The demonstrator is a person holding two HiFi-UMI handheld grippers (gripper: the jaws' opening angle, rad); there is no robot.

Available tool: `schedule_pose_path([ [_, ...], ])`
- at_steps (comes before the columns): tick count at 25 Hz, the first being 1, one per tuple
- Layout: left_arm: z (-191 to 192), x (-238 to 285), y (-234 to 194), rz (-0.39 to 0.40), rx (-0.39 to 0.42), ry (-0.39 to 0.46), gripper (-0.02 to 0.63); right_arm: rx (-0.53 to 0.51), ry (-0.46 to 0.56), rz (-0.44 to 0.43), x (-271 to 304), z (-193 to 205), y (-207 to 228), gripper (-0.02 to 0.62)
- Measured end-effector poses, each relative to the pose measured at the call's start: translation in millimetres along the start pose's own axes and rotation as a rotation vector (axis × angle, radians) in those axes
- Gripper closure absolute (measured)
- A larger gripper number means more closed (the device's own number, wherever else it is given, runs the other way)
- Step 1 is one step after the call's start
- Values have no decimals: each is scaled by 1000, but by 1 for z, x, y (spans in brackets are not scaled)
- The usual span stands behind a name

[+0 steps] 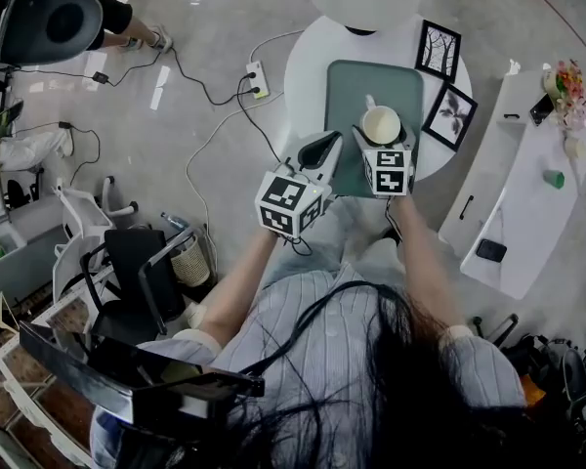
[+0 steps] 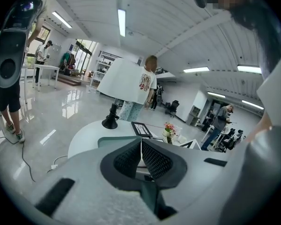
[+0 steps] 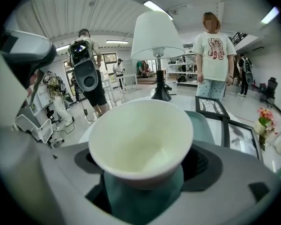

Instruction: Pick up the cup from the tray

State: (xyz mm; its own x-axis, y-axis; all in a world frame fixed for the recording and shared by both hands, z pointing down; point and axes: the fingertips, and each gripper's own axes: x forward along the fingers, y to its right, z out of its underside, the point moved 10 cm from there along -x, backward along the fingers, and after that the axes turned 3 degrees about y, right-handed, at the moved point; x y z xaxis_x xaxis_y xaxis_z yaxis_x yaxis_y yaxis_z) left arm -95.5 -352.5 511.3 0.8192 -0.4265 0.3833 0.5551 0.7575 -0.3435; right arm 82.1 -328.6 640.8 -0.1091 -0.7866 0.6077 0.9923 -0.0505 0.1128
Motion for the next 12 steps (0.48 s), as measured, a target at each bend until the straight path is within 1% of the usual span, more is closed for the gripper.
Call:
schedule_pose_path([
  [5,3,-8,-3,-20,-7,-3,591,-4,25,21,0,1,0,167],
  [12,7,-16,-5,-31,-5,-9,591,-16,-31,26,-2,-4,-2,169],
])
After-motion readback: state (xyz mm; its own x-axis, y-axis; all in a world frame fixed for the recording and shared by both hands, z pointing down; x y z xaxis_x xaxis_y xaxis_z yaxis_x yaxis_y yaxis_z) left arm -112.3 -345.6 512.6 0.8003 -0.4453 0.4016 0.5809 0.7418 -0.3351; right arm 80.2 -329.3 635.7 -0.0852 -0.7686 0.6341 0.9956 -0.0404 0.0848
